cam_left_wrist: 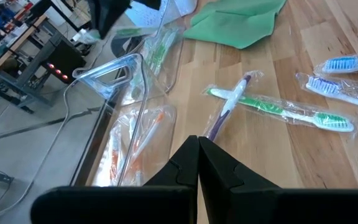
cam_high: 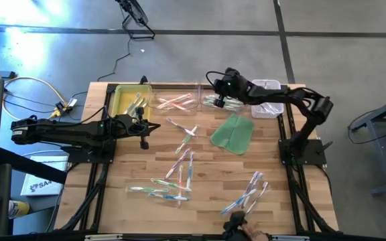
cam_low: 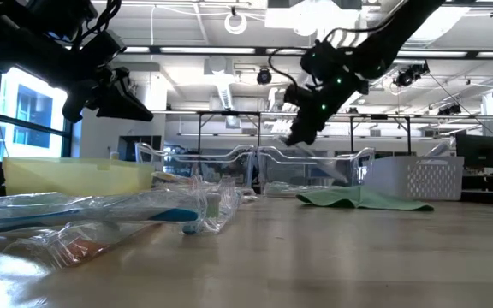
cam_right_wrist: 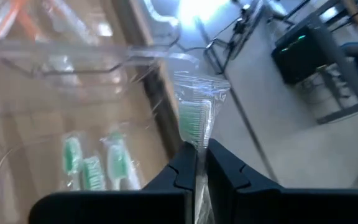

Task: Pick & Place Toothbrushes
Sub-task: Put the green toothbrush into the right transparent bin, then put the purple toothbrush into the white bin

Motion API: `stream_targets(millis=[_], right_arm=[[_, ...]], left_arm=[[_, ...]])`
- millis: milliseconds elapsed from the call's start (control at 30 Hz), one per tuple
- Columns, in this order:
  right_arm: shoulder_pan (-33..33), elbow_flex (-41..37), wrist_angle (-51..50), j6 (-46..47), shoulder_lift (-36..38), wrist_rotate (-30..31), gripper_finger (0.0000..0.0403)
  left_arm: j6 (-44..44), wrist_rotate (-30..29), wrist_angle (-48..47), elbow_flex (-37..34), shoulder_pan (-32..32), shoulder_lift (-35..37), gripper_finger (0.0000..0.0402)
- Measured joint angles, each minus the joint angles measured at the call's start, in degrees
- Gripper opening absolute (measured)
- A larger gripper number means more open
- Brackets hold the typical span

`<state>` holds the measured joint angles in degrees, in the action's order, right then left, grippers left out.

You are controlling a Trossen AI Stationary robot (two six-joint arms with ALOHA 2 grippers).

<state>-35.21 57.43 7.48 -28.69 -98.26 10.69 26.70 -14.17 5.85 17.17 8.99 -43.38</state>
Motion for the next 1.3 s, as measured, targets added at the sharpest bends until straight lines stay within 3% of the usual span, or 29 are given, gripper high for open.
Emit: stream_targets(millis=[433,767,867,933,1067,1300], right_arm=[[0.7,0.0,-0.4,1.8,-0.5,0.4,0.0094],[3.6,0.0,-0.8,-0.1,-0.4,5.1,0.0148],[4.9,0.0,-1.1,-0.1,0.0,10.4,0.016],[5.8,-0.1,-1.7,-0.1,1.4,12.0,0.016],[8.3,-0.1,-5.1,0.8,6.0,9.2,0.0139],[13.9,-0.1,-11.2,14.7,13.7,-0.4,0.0069]], left_arm=[[0.0,0.0,0.0,0.0,0.0,0.0,0.0005],[0.0,0.0,0.0,0.0,0.0,0.0,0.0005],[0.0,0.0,0.0,0.0,0.0,0.0,0.0005],[0.0,0.0,0.0,0.0,0.0,0.0,0.0005],[0.0,0.0,0.0,0.0,0.0,0.0,0.0005],[0.0,0.0,0.0,0.0,0.0,0.0,0.0005]])
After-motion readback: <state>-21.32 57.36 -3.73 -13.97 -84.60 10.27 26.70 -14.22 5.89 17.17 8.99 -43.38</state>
